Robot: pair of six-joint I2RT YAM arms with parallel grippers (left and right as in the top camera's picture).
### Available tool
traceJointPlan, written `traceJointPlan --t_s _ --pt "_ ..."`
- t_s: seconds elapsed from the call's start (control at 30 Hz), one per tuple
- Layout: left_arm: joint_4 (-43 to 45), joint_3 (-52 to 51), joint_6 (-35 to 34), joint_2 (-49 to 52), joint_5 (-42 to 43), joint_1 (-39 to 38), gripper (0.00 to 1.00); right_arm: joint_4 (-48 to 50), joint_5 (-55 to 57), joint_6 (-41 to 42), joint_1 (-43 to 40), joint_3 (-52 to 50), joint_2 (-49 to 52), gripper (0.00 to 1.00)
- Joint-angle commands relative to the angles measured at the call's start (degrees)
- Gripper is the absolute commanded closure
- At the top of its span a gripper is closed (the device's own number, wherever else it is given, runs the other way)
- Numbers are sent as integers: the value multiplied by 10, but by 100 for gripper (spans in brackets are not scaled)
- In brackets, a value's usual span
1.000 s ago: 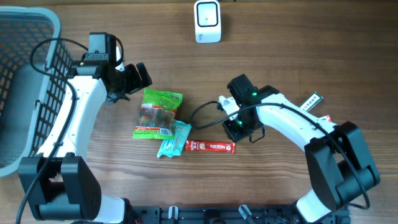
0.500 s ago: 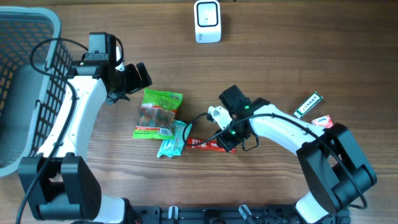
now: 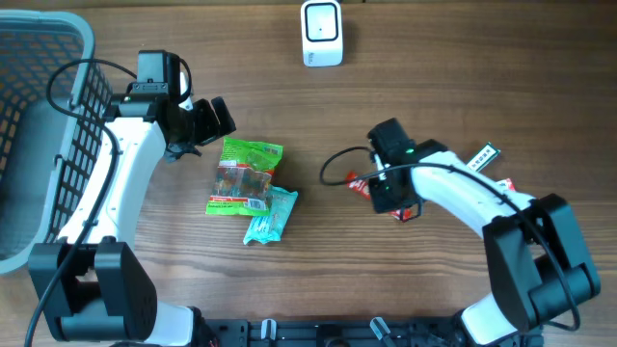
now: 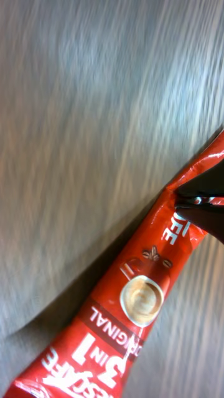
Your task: Scan the item barcode
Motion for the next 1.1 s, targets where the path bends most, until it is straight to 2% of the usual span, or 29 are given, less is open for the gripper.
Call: traceJointPlan --t_s 0.0,0.13,0.2,0.23,0.27,0.3,0.33,0.37,0.4,0.43,0.47,0.6,0.67,0.83,0.97,1.07 --pt "0 -3 -1 4 -3 2 0 -15 0 -65 -22 -3 29 96" --pt "0 -3 -1 4 -3 2 0 -51 -33 -89 -21 38 28 95" --pt "0 -3 -1 4 -3 2 0 -67 -49 -89 -21 57 27 90" --pt "0 -3 -1 4 -3 2 0 -68 -60 -89 -21 59 25 72" --pt "0 -3 -1 4 -3 2 0 -69 -66 -89 -21 59 25 45" --pt "0 -3 -1 4 -3 2 0 -70 -67 -89 -21 58 25 32" --pt "0 -3 -1 4 -3 2 0 -70 -67 -89 -21 57 25 30" --pt "0 -3 -1 4 -3 2 0 -70 -67 -89 -21 57 25 32" --pt "0 -3 -1 4 -3 2 0 -70 -67 -89 -21 57 25 38" --pt "0 -3 -1 4 -3 2 0 -70 -70 -89 -21 57 25 51" --pt "0 -3 -1 4 -3 2 0 -70 -81 -89 -21 57 25 58" --pt "0 -3 -1 4 -3 2 0 -50 -188 -115 -21 57 25 77" --pt "0 -3 -1 4 -3 2 0 -37 -214 -132 -21 59 18 77" --pt "0 -3 -1 4 -3 2 0 -71 -180 -134 -21 105 -44 71" --pt "0 -3 -1 4 -3 2 0 -86 -160 -134 -21 104 -61 53" --pt "0 -3 -1 4 -3 2 0 -82 -83 -116 -21 78 -59 50"
